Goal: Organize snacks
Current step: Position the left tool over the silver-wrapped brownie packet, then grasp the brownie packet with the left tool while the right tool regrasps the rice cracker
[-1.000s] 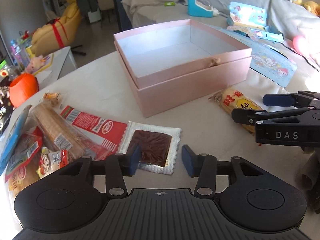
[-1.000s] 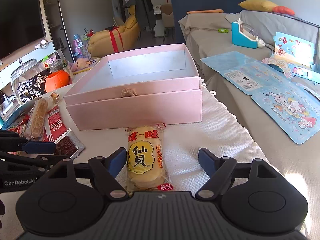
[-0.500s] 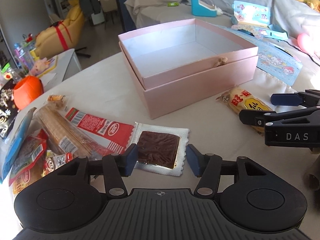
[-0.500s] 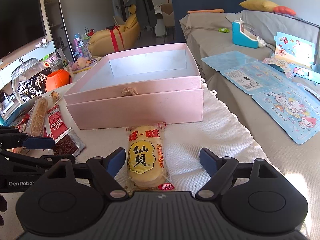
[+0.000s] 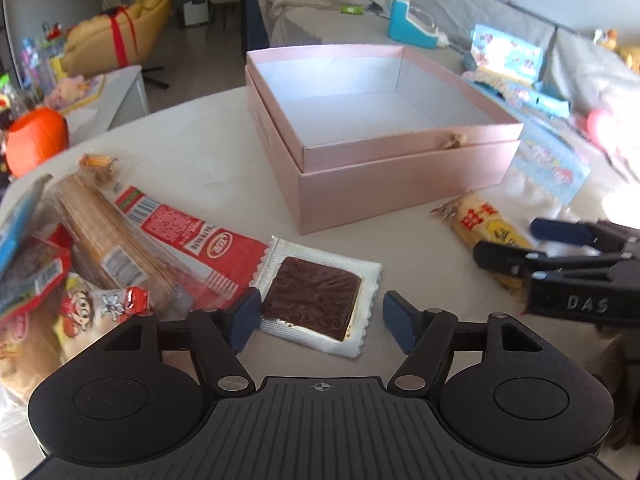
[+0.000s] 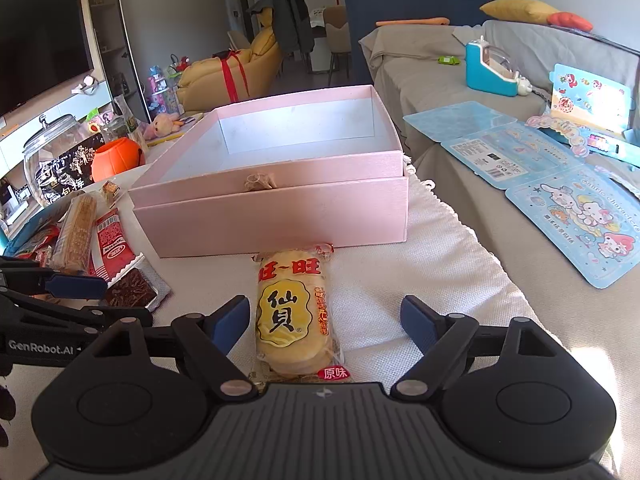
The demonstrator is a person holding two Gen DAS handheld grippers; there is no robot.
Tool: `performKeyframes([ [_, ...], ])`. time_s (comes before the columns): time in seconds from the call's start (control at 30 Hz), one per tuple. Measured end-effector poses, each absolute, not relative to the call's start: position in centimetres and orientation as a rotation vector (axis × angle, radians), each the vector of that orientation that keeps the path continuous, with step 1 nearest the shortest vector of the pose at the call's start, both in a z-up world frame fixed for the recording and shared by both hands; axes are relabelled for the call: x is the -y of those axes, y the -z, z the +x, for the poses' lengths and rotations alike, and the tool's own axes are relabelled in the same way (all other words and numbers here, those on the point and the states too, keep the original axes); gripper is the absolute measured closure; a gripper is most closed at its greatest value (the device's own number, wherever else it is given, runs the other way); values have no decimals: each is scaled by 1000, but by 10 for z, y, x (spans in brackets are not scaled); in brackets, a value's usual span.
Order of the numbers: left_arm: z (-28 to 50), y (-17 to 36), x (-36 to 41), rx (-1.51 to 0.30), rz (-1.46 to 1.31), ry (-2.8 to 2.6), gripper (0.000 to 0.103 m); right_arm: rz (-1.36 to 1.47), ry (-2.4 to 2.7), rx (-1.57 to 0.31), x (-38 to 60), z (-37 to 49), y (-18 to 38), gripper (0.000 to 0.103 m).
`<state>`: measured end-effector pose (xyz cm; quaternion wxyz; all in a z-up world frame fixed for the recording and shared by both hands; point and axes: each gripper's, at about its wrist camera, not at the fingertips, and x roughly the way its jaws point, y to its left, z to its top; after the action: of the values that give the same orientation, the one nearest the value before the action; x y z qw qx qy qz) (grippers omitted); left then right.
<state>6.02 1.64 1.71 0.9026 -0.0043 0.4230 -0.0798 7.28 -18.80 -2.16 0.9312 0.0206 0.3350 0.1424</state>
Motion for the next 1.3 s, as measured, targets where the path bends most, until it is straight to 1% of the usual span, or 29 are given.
performKeyframes([
  [0.2, 70, -18, -23, -880, -121, 140, 31, 42, -292, -686, 188, 73, 22, 19],
  [0.4, 69, -13, -4, -856, 44, 137, 31, 43, -291, -686, 188, 73, 21, 19],
  [0.57, 53, -11, -8, -818, 133, 199, 31, 43, -291, -686, 188, 73, 21, 19],
  [0.73, 43, -14, -28, -843, 105, 173, 30, 42, -291, -686, 188, 73, 21, 19],
  [0.93, 47, -16, -30, -869, 69, 155, 31, 6, -300, -689, 181, 71, 23, 20],
  [1.0, 46, -15, -31, -865, 73, 162, 31, -37, -327, -690, 175, 70, 22, 33],
  [1.07, 39, -14, -33, -846, 71, 180, 32, -81, -337, -689, 169, 67, 20, 59],
  [1.1, 35, -14, -32, -836, 68, 194, 33, -87, -346, -697, 167, 66, 19, 63],
  [1.17, 26, -15, -33, -818, 60, 217, 35, -51, -391, -727, 170, 66, 13, 65],
  [1.2, 22, -16, -33, -809, 50, 230, 38, -25, -416, -741, 173, 66, 10, 65],
  [1.23, 19, -17, -33, -800, 40, 238, 47, -13, -429, -747, 174, 65, 7, 65],
  [1.27, 16, -20, -33, -790, 35, 245, 71, -16, -431, -742, 176, 63, 2, 65],
  [1.3, 14, -23, -33, -775, 37, 247, 102, -28, -426, -731, 176, 62, -2, 65],
])
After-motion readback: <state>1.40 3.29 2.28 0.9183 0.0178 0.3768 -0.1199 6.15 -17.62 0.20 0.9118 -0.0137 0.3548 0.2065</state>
